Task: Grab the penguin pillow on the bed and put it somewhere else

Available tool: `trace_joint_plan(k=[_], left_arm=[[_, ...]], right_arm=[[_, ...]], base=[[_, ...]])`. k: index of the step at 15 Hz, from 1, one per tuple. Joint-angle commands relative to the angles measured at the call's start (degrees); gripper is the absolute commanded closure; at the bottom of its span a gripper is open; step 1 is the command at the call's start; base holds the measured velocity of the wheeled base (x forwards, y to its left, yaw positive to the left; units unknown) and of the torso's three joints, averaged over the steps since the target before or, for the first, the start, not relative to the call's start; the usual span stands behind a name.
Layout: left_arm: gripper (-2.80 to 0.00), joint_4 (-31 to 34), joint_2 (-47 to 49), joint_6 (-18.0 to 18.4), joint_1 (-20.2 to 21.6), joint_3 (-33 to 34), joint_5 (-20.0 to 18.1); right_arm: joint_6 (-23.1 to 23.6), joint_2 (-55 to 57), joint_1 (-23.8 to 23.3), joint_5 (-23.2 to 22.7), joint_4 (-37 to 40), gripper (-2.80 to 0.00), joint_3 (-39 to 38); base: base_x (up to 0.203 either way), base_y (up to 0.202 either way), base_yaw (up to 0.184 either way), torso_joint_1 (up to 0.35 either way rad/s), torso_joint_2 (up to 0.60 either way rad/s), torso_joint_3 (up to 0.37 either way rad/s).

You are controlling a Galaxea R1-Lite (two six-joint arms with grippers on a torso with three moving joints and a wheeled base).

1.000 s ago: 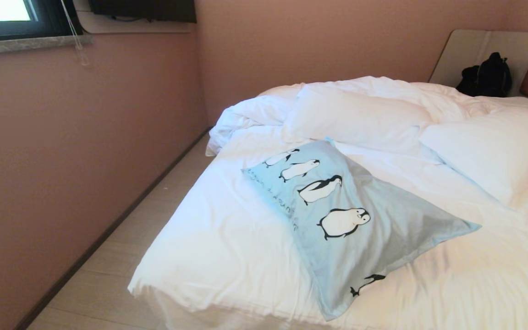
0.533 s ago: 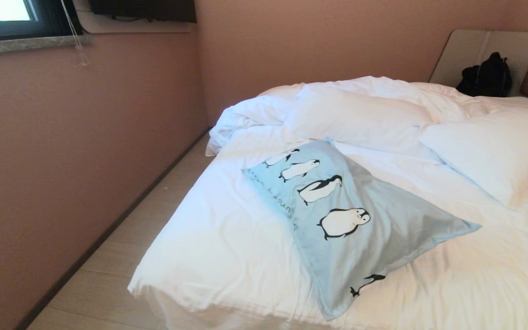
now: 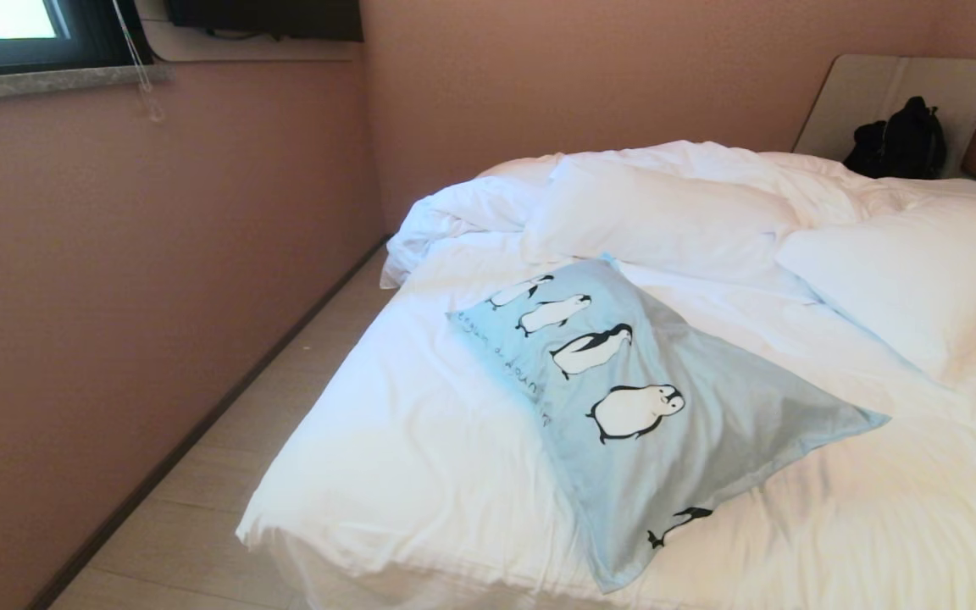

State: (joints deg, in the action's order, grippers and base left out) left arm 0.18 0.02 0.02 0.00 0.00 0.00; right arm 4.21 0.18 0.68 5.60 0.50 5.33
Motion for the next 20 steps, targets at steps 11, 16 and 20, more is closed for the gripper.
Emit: trace_joint_plan(k=[11,16,20], left_arm=[[0.0,0.0,0.0,0.0,0.0,0.0,0.0],[0.0,0.0,0.0,0.0,0.0,0.0,0.0],[0.0,0.0,0.0,0.0,0.0,0.0,0.0]], right_arm=[[-1.5,-0.2,0.0,-6.0,-0.7,0.0,-5.2],[-6.0,-0.1,0.0,-5.1,-0.8,0.0,-5.2],[-6.0,-0.1,0.0,-5.1,-0.8,0.0,-5.2]], base=[[0.0,0.0,0.0,0.0,0.0,0.0],[0.0,0.0,0.0,0.0,0.0,0.0],[0.0,0.0,0.0,0.0,0.0,0.0]])
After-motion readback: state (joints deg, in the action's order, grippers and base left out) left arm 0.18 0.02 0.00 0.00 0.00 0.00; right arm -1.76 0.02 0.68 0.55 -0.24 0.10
